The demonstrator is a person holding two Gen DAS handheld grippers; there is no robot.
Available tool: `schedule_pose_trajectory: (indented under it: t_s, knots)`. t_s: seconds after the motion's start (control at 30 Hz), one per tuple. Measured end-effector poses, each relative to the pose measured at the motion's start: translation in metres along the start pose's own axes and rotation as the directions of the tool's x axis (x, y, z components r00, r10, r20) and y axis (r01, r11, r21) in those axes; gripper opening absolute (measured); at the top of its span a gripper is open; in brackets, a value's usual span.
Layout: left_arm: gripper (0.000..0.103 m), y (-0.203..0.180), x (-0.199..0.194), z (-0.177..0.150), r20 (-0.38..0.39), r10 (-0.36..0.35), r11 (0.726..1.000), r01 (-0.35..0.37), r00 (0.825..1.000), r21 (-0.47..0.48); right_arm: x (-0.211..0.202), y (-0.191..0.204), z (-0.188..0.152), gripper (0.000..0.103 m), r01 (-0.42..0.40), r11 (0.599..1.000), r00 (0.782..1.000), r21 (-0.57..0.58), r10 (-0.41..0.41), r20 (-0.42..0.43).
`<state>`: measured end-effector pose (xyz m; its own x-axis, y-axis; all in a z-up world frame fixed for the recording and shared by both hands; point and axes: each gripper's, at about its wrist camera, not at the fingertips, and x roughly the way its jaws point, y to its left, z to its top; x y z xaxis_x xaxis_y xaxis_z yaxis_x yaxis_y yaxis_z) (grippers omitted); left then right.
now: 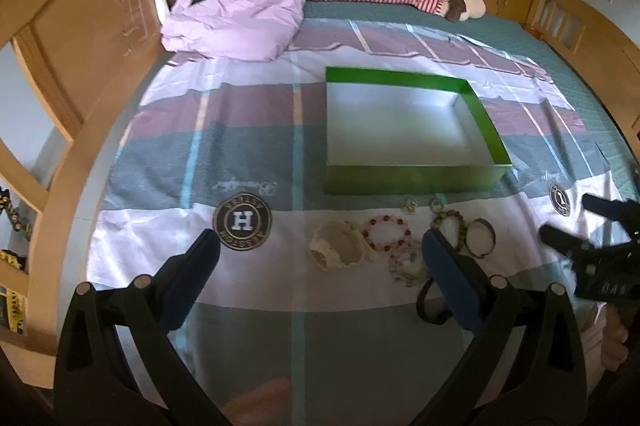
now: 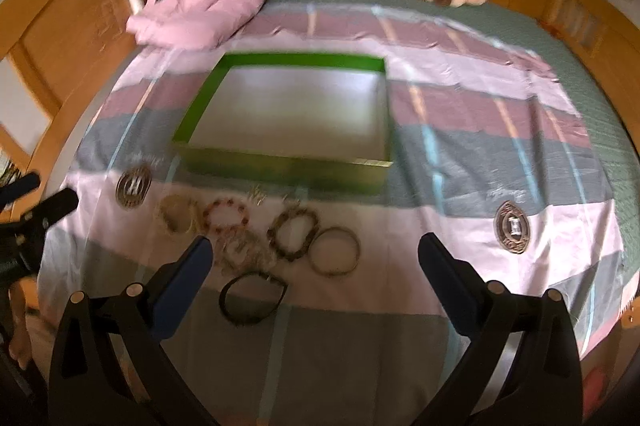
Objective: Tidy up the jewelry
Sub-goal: 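Grasp the white chunky bracelet with the left tool while the right tool grasps the black watch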
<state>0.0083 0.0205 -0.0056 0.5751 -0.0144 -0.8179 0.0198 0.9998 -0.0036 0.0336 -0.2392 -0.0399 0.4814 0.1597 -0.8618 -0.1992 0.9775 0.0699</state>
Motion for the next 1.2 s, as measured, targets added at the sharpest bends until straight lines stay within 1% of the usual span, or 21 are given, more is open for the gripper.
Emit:
schedule_pose_trajectory:
  t_s: [0.07,0.1,0.2,0.27,0.33,0.4,0.43,0.47,0.53,0.57,0.63,0.67,0.7,0.73,0.77,0.8,0.87,0.9,1.03,1.17,1.2]
  knots:
    - [0.101,-0.001,0.019,-0.002,-0.084,0.019,0.999,-0.017,0.996,0.027,0.011,0.004,-0.002,0.102,-0.07,0.997,0.996,-0.018,0.069,-0.054]
    - [0.101,0.0,0.027,-0.003,-0.11,0.015,1.0,-0.012,0.994,0.029,0.021,0.006,-0.003,0.102,-0.099,0.995,0.991,-0.026,0.097,-0.088]
    - [0.101,0.009,0.054,-0.009,-0.187,-0.011,1.0,0.009,0.982,-0.013,0.047,0.008,-0.008,0.102,-0.105,0.994,0.982,-0.023,0.1,-0.159]
    - [0.101,0.016,0.072,-0.013,-0.226,-0.025,0.999,0.019,0.974,-0.031,0.068,0.006,-0.013,0.098,-0.131,0.991,0.966,0.002,0.128,-0.224]
    - [0.101,0.02,0.082,-0.015,-0.228,0.003,1.0,-0.009,0.974,-0.025,0.089,0.004,-0.02,0.082,-0.147,0.989,0.945,0.029,0.149,-0.293]
    - [0.101,0.026,0.092,-0.016,-0.226,0.048,0.998,-0.053,0.973,-0.016,0.105,-0.003,-0.025,0.076,-0.155,0.984,0.927,0.087,0.176,-0.331]
    - [0.101,0.029,0.096,-0.016,-0.231,0.054,0.998,-0.06,0.971,-0.018,0.112,-0.005,-0.029,0.07,-0.164,0.98,0.918,0.116,0.195,-0.347]
    - [0.101,0.031,0.098,-0.016,-0.237,0.052,0.998,-0.059,0.97,-0.023,0.117,-0.006,-0.031,0.065,-0.166,0.977,0.911,0.131,0.203,-0.36]
    - [0.101,0.035,0.103,-0.016,-0.248,0.03,0.998,-0.043,0.968,-0.045,0.129,-0.006,-0.037,0.052,-0.164,0.975,0.895,0.151,0.211,-0.393]
    - [0.101,0.037,0.105,-0.016,-0.249,0.024,0.998,-0.038,0.968,-0.055,0.133,-0.005,-0.039,0.049,-0.163,0.975,0.891,0.153,0.212,-0.402]
    - [0.101,0.04,0.109,-0.017,-0.251,0.017,0.997,-0.035,0.968,-0.068,0.141,0.0,-0.045,0.038,-0.167,0.974,0.884,0.155,0.218,-0.414]
    - [0.101,0.04,0.11,-0.016,-0.251,0.016,0.997,-0.034,0.968,-0.069,0.145,0.002,-0.047,0.035,-0.17,0.973,0.881,0.157,0.221,-0.419]
    - [0.101,0.04,0.111,-0.016,-0.251,0.014,0.997,-0.032,0.968,-0.068,0.148,0.005,-0.05,0.03,-0.166,0.973,0.88,0.159,0.219,-0.422]
    - [0.101,0.041,0.112,-0.016,-0.251,0.012,0.997,-0.03,0.968,-0.068,0.148,0.005,-0.051,0.019,-0.151,0.977,0.887,0.154,0.202,-0.414]
    - [0.101,0.04,0.113,-0.016,-0.251,0.012,0.997,-0.03,0.968,-0.068,0.149,0.006,-0.05,0.013,-0.136,0.98,0.895,0.142,0.183,-0.406]
    - [0.101,0.041,0.115,-0.016,-0.251,0.011,0.997,-0.03,0.968,-0.07,0.149,0.007,-0.051,0.003,-0.117,0.986,0.905,0.12,0.155,-0.395]
    - [0.101,0.041,0.118,-0.016,-0.252,0.013,0.997,-0.032,0.968,-0.073,0.143,0.017,-0.05,0.001,-0.091,0.996,0.923,0.022,0.093,-0.373]
    - [0.101,0.042,0.12,-0.016,-0.253,0.014,0.997,-0.033,0.967,-0.074,0.139,0.021,-0.05,0.001,-0.087,0.996,0.93,-0.007,0.078,-0.359]
    - [0.101,0.043,0.122,-0.016,-0.22,0.007,0.995,-0.028,0.976,-0.092,0.127,0.023,-0.043,0.001,-0.094,0.996,0.943,0.007,0.091,-0.32]
    - [0.101,0.04,0.131,-0.013,-0.229,-0.04,0.991,0.009,0.973,-0.134,0.102,0.013,-0.032,0.001,-0.091,0.995,0.96,0.027,0.095,-0.262]
    - [0.101,0.037,0.135,-0.012,-0.243,-0.049,0.989,0.013,0.969,-0.15,0.095,0.011,-0.029,0.001,-0.094,0.995,0.964,0.033,0.099,-0.249]
